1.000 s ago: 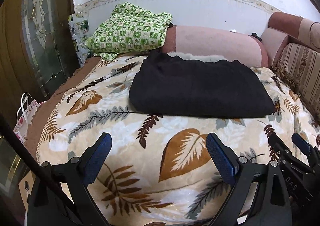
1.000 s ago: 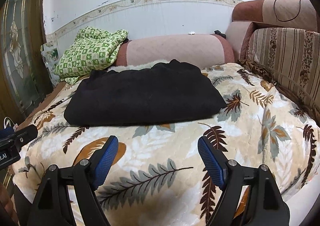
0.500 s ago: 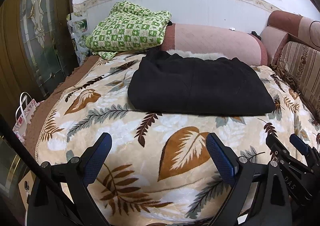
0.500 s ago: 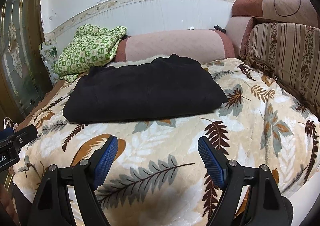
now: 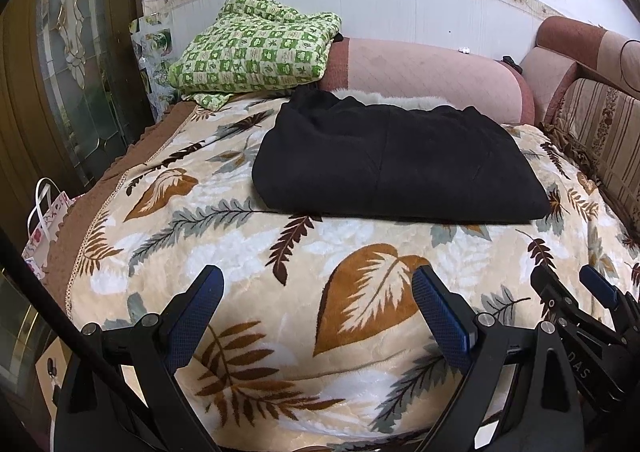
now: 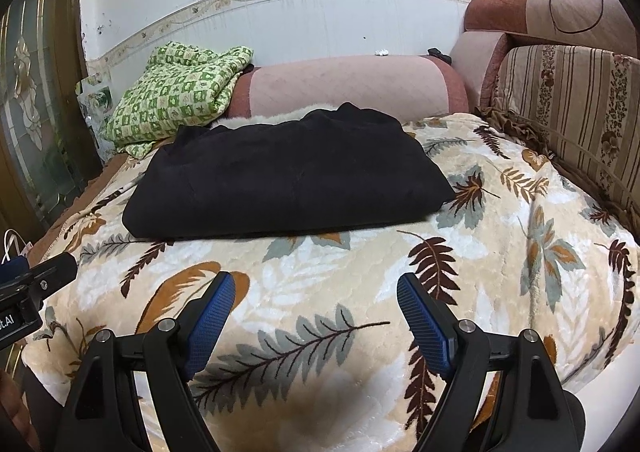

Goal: Fold large clothes

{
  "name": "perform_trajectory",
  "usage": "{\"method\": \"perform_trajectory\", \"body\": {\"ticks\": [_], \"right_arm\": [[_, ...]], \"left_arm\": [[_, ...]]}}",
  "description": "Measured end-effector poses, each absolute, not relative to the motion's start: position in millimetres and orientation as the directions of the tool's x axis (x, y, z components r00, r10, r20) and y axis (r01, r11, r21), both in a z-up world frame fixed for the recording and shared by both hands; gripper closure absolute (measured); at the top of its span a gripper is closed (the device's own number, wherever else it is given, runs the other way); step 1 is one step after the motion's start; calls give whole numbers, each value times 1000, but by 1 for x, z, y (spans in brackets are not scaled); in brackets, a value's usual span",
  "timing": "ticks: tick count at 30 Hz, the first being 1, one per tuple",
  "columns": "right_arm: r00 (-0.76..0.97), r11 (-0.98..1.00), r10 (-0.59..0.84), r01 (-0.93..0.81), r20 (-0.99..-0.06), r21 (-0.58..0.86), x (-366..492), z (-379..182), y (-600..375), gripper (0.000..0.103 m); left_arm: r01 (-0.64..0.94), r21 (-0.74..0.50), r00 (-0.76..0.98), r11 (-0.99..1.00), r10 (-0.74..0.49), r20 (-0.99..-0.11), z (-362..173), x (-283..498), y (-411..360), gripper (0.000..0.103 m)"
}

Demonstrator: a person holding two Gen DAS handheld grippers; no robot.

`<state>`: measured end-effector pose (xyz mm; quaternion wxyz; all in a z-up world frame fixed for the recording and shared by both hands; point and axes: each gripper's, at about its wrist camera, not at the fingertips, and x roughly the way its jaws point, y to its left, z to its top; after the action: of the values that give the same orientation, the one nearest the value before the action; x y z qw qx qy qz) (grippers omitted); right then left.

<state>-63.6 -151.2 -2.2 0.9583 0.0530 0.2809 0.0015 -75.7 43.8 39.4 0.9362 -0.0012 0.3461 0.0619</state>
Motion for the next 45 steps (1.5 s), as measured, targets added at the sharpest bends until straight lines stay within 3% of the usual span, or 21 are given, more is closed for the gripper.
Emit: {"method": "perform_trajectory", "body": {"ticks": [45], "right_arm": [[805,996,-14,66,-593,66,-58,-10,-154,16]], "left_arm": [[-104,37,743,994,102,-662,30,-81,47,8]]}}
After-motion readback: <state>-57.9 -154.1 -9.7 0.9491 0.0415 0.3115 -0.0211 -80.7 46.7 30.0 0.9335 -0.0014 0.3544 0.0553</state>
